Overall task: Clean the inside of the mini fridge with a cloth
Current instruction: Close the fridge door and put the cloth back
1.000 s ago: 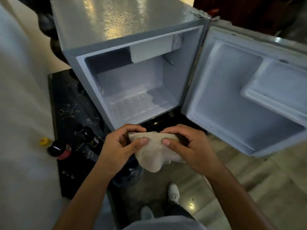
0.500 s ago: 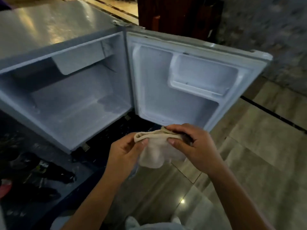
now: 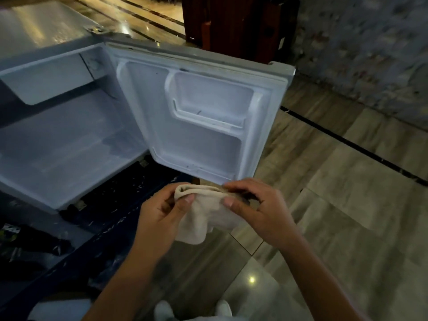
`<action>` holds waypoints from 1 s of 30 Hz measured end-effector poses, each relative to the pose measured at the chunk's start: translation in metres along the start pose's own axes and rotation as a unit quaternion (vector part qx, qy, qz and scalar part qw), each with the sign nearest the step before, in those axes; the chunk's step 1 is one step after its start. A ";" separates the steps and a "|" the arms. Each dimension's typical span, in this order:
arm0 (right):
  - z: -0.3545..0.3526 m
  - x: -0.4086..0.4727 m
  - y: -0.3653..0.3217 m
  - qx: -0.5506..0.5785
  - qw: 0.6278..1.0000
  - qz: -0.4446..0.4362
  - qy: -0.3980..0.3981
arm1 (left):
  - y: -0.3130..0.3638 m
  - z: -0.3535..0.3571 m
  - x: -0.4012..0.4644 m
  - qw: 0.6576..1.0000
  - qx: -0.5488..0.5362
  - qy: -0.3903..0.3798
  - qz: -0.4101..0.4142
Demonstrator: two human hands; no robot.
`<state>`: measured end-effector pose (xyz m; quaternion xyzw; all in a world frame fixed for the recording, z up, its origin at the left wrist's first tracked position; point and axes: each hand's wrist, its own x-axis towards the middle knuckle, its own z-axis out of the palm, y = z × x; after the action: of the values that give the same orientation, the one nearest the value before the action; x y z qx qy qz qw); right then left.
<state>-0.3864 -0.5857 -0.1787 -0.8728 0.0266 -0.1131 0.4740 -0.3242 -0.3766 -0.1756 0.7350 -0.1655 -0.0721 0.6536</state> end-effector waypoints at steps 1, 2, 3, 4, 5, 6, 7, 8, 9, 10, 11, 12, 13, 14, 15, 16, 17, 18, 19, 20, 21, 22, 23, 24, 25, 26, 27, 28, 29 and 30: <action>-0.010 0.003 -0.001 -0.009 1.000 -0.011 0.008 | 0.003 0.004 0.000 1.000 -0.001 0.009 0.005; -0.021 0.008 -0.002 -0.024 0.999 -0.026 0.022 | 0.007 0.008 -0.001 1.000 0.000 0.016 0.010; -0.033 0.015 -0.004 -0.045 0.997 -0.044 0.042 | 0.011 0.011 -0.001 1.000 0.001 0.023 0.014; -0.047 0.024 -0.007 -0.068 0.993 -0.067 0.068 | 0.015 0.011 -0.002 0.999 0.004 0.026 0.018; -0.061 0.035 -0.010 -0.091 0.986 -0.096 0.100 | 0.019 0.012 -0.003 0.999 0.009 0.029 0.023; -0.075 0.046 -0.013 -0.116 0.976 -0.129 0.133 | 0.022 0.013 -0.004 0.999 0.016 0.031 0.030; -0.086 0.058 -0.016 -0.145 0.963 -0.161 0.161 | 0.026 0.013 -0.005 0.999 0.019 0.035 0.036; -0.096 0.070 -0.018 -0.178 0.949 -0.187 0.179 | 0.028 0.012 -0.006 0.998 0.019 0.040 0.043; -0.103 0.083 -0.021 -0.216 0.937 -0.199 0.187 | 0.031 0.011 -0.007 0.998 0.014 0.045 0.048; -0.109 0.094 -0.025 -0.256 0.928 -0.197 0.185 | 0.033 0.011 -0.009 0.997 0.013 0.050 0.056; -0.112 0.105 -0.027 -0.293 0.922 -0.184 0.175 | 0.035 0.010 -0.011 0.996 0.014 0.057 0.060; -0.114 0.116 -0.028 -0.324 0.918 -0.167 0.159 | 0.038 0.008 -0.013 0.996 0.016 0.064 0.063; -0.115 0.125 -0.028 -0.345 0.916 -0.150 0.136 | 0.041 0.008 -0.015 0.995 0.017 0.074 0.063; -0.116 0.131 -0.026 -0.357 0.917 -0.136 0.113 | 0.042 0.007 -0.016 0.994 0.016 0.083 0.064; -0.116 0.136 -0.023 -0.362 0.918 -0.128 0.095 | 0.044 0.007 -0.018 0.994 0.014 0.093 0.064; -0.115 0.139 -0.020 -0.365 0.918 -0.126 0.088 | 0.044 0.006 -0.018 0.993 0.016 0.100 0.064; -0.114 0.139 -0.018 -0.370 0.917 -0.126 0.087 | 0.044 0.005 -0.018 0.992 0.020 0.106 0.064; -0.113 0.139 -0.017 -0.374 0.914 -0.127 0.090 | 0.043 0.003 -0.017 0.991 0.024 0.110 0.066; -0.113 0.138 -0.017 -0.375 0.913 -0.128 0.093 | 0.042 0.001 -0.017 0.991 0.025 0.112 0.069; -0.112 0.136 -0.018 -0.374 0.913 -0.131 0.096 | 0.041 -0.001 -0.016 0.991 0.024 0.112 0.075; -0.111 0.133 -0.020 -0.373 0.912 -0.136 0.100 | 0.041 -0.003 -0.016 0.990 0.021 0.112 0.079; -0.110 0.129 -0.023 -0.375 0.910 -0.143 0.105 | 0.042 -0.006 -0.016 0.990 0.016 0.114 0.082; -0.109 0.125 -0.027 -0.380 0.906 -0.150 0.108 | 0.043 -0.008 -0.017 0.990 0.007 0.119 0.081; -0.107 0.119 -0.031 -0.384 0.904 -0.156 0.108 | 0.042 -0.011 -0.017 0.989 -0.001 0.124 0.081; -0.104 0.113 -0.036 -0.387 0.901 -0.162 0.108 | 0.042 -0.013 -0.017 0.989 -0.008 0.128 0.080; -0.100 0.106 -0.041 -0.386 0.900 -0.168 0.108 | 0.042 -0.017 -0.017 0.988 -0.011 0.132 0.079; -0.096 0.099 -0.047 -0.384 0.900 -0.176 0.107 | 0.043 -0.021 -0.018 0.988 -0.013 0.135 0.077; -0.090 0.092 -0.053 -0.382 0.899 -0.185 0.104 | 0.041 -0.026 -0.019 0.987 -0.013 0.138 0.078; -0.085 0.085 -0.058 -0.377 0.900 -0.195 0.100 | 0.040 -0.032 -0.021 0.987 -0.016 0.140 0.077; -0.079 0.078 -0.063 -0.365 0.904 -0.206 0.092 | 0.038 -0.039 -0.023 0.986 -0.021 0.145 0.075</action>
<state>-0.3319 -0.6278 -0.0712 -0.9566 -0.0708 -0.2699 0.0845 -0.3388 -0.3357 -0.1350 0.7090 -0.1224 0.0807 0.6898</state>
